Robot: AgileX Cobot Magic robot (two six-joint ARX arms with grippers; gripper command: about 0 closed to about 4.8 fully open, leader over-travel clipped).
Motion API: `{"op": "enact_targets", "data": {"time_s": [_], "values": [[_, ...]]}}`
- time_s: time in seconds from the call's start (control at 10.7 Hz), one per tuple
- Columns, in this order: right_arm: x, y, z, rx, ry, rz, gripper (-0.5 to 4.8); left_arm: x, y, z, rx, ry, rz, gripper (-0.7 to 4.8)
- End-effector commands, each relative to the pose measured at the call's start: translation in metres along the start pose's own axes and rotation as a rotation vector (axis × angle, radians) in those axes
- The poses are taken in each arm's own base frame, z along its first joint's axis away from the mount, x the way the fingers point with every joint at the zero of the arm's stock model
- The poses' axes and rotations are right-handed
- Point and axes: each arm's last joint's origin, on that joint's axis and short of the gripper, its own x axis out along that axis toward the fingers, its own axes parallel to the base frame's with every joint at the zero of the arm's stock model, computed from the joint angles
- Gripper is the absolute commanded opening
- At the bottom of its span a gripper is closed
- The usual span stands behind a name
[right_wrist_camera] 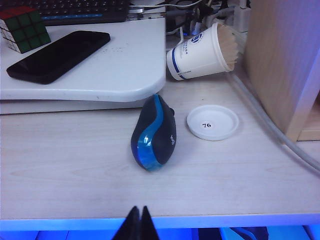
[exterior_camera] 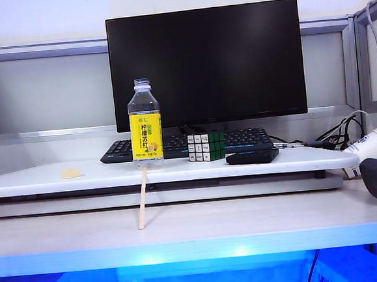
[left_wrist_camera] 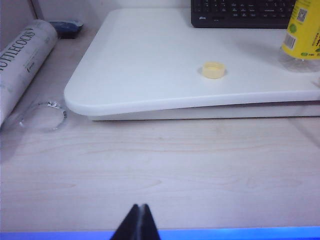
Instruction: Grab a stick from the table and stick it in a plastic bottle.
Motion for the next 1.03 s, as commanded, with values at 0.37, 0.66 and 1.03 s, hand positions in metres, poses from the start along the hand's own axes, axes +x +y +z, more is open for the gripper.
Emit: {"op": "enact_targets", "data": {"time_s": [0.37, 0.66, 1.03], "values": [[0.0004, -0.0003, -0.001, -0.002, 0.002, -0.006, -0.08, 0.0001, 0.0001, -0.0013, 0.0, 0.013, 0.003, -0.04], [0.0004, -0.0003, -0.0012, -0.003, 0.004, -0.006, -0.08, 0.0001, 0.0001, -0.0013, 0.0, 0.013, 0.003, -0.04], [0.0002, -0.0002, -0.0017, -0.002, 0.014, -0.001, -0.08, 0.0, -0.0019, -0.0007, 0.0, 0.007, -0.064, -0.05]]}}
